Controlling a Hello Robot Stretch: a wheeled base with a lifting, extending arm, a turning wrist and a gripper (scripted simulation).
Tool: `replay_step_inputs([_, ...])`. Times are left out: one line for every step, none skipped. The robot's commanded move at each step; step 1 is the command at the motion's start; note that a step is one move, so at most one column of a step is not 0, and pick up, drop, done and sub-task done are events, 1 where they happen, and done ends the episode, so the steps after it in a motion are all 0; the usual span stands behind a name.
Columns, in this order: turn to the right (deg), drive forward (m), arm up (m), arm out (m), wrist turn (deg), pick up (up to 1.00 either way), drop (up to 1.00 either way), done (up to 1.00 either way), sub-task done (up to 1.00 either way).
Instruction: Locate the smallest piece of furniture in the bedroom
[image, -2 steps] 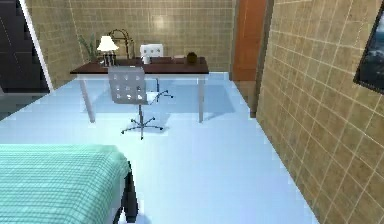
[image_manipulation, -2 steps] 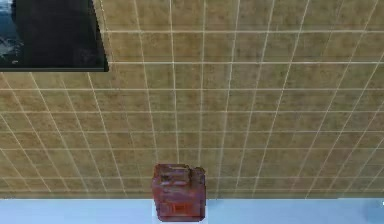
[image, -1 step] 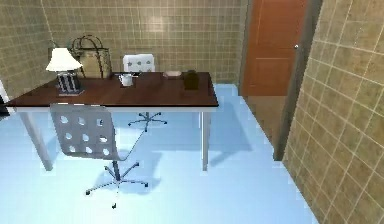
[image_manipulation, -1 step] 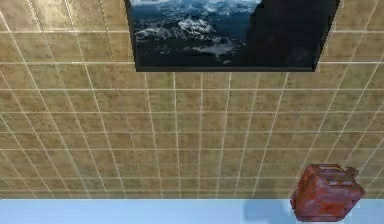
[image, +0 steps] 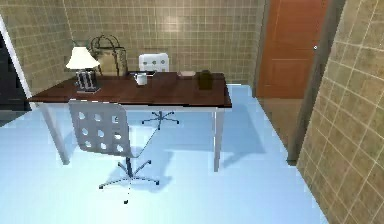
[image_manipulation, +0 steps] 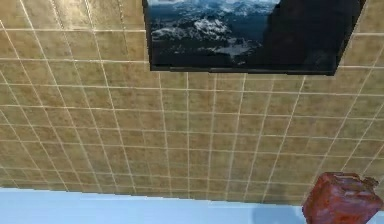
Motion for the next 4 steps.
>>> replay_step_inputs([0.0, 0.25, 0.00, 0.00, 0.0, 0.00, 0.00, 0.00, 0.00])
replay_step_inputs([-9.0, 0.00, 0.00, 0.00, 0.0, 0.00, 0.00, 0.00, 0.00])
replay_step_inputs([0.0, 0.40, 0.00, 0.00, 0.0, 0.00, 0.00, 0.00, 0.00])
replay_step_inputs([-45.0, 0.00, 0.00, 0.00, 0.0, 0.00, 0.00, 0.00, 0.00])
